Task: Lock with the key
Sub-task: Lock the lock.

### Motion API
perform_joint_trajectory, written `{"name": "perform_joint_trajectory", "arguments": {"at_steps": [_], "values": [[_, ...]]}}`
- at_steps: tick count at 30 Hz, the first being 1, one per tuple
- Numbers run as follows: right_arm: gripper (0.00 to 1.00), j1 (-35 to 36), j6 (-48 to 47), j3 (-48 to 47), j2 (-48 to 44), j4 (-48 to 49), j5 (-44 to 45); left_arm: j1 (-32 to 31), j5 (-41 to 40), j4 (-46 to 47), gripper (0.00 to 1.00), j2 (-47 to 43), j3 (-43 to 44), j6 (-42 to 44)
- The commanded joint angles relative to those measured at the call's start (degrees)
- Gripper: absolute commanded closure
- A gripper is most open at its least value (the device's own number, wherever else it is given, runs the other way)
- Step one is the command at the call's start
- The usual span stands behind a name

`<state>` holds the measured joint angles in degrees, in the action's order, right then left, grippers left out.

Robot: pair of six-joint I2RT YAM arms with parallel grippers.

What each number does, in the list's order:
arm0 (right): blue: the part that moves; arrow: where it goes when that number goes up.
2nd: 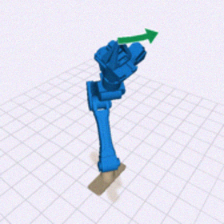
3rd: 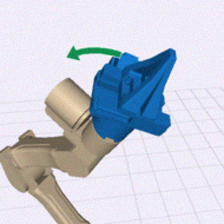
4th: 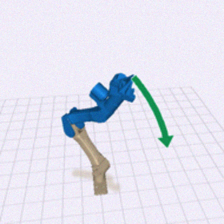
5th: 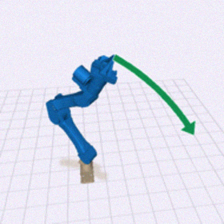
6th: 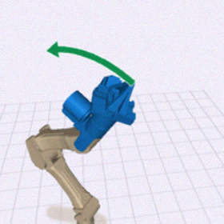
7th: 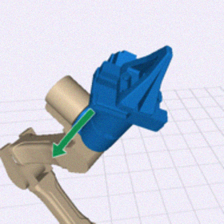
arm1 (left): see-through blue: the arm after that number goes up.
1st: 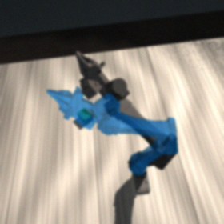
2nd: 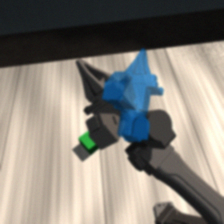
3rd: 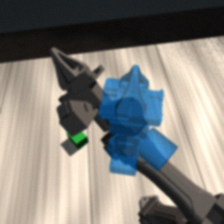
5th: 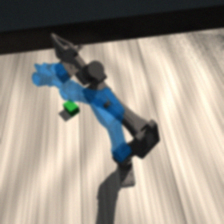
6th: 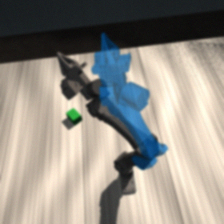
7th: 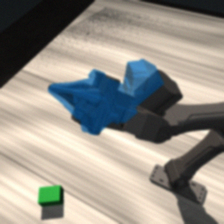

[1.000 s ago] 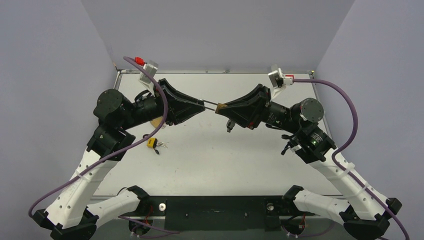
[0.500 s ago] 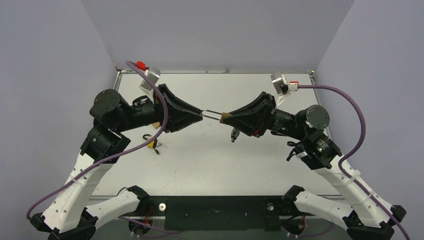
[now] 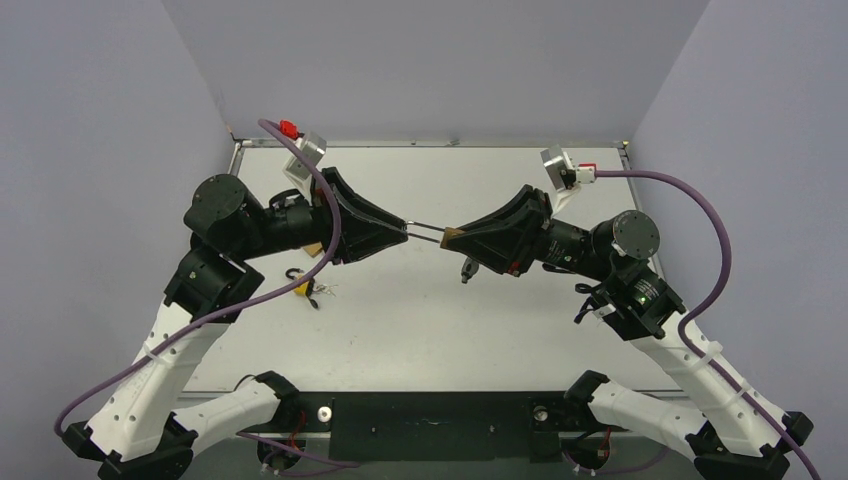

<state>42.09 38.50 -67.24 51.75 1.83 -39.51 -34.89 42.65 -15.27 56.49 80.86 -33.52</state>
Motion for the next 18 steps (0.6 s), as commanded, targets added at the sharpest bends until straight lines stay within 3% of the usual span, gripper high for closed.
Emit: {"name": "perform_joint_trajectory", "arguments": {"at_steps": [1,10,14,18], "values": [[1.0,0.1,0.6,-0.6,-0.1,2.5,-0.7,-0.1,1.5,2.4,0.74,0.3,2.7,0.0],[1.0,0.1,0.0,-0.8,0.3,1.6,-0.9,0.1,1.4,2.7,0.79,0.8,3.0,-0.1],[1.0,0.2,-0.5,-0.8,0.2,1.1,-0.7,0.3,1.4,2.8,0.85,0.8,2.8,-0.2],[1.0,0.2,-0.6,-0.6,0.2,0.7,-0.3,0.3,1.7,2.9,0.98,0.8,2.5,-0.3]]}}
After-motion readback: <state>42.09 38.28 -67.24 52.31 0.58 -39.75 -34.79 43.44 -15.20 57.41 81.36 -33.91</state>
